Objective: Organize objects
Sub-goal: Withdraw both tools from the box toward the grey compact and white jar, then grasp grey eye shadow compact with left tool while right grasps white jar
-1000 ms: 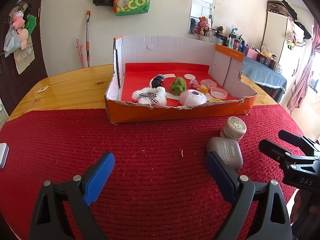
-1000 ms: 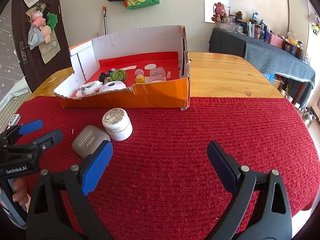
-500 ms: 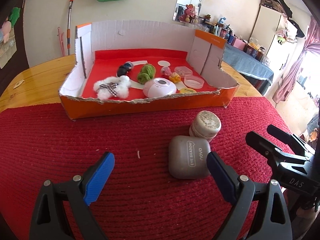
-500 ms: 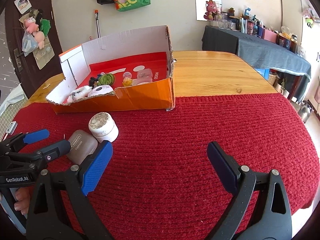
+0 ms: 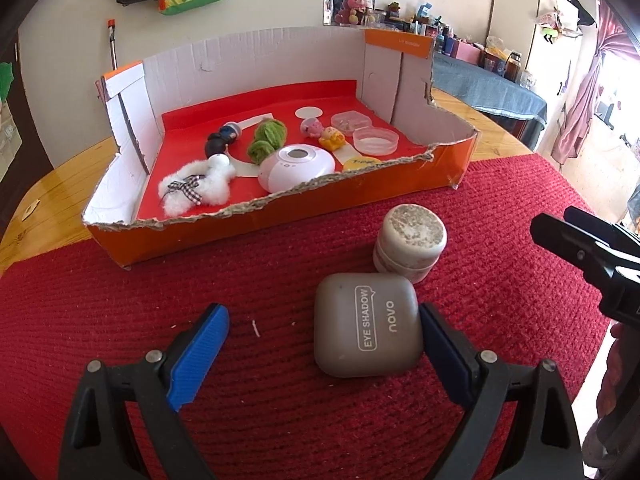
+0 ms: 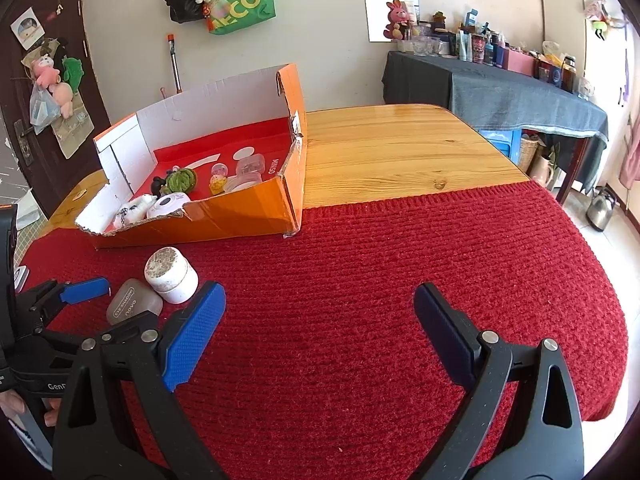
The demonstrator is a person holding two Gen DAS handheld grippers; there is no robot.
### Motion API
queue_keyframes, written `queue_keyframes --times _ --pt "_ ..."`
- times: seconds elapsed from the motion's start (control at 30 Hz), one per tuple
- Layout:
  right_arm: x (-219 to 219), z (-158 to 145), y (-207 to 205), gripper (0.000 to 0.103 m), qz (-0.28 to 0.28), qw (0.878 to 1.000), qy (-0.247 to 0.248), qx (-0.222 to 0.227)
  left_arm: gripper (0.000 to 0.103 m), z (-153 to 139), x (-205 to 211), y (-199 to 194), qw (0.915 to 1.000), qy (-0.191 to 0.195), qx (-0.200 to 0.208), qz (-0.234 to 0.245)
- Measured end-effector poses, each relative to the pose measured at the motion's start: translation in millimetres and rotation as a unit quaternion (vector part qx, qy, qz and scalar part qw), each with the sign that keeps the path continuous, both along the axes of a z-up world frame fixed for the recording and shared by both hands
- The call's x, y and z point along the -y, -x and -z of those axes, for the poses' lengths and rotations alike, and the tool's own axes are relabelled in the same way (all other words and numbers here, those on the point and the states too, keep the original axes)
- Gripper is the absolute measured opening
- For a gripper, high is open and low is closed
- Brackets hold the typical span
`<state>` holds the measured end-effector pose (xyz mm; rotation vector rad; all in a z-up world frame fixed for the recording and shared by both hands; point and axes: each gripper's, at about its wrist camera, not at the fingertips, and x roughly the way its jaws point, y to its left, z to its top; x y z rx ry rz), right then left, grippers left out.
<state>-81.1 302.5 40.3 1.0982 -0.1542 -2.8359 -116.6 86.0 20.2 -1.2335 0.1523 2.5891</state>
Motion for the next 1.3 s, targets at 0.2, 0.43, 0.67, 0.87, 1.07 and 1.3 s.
queue_keyframes --times 0.2,0.43,0.67,0.87,1.07,1.3 --pt "13 2 3 0.097 -0.022 1.0 -0.001 0.003 0.096 1 37 13 0.9989 -0.004 0.004 -0.046" --pt "40 5 12 0.097 -0.066 0.998 -0.008 0.013 0.094 1 65 15 0.9986 -0.015 0.008 -0.05" --pt "70 13 21 0.097 -0.1 0.994 -0.022 0.029 0.094 1 69 10 0.9991 -0.018 0.006 -0.038" --pt "83 20 31 0.097 -0.111 0.992 -0.041 0.042 0.094 1 71 11 0.9994 -0.023 0.005 -0.026" --pt "91 23 39 0.097 -0.133 0.988 -0.047 0.065 0.083 -1 70 11 0.9996 -0.026 0.0 -0.013" --pt "106 18 42 0.094 -0.152 0.984 -0.072 0.054 0.067 -2 66 7 0.9993 -0.036 -0.003 0.01"
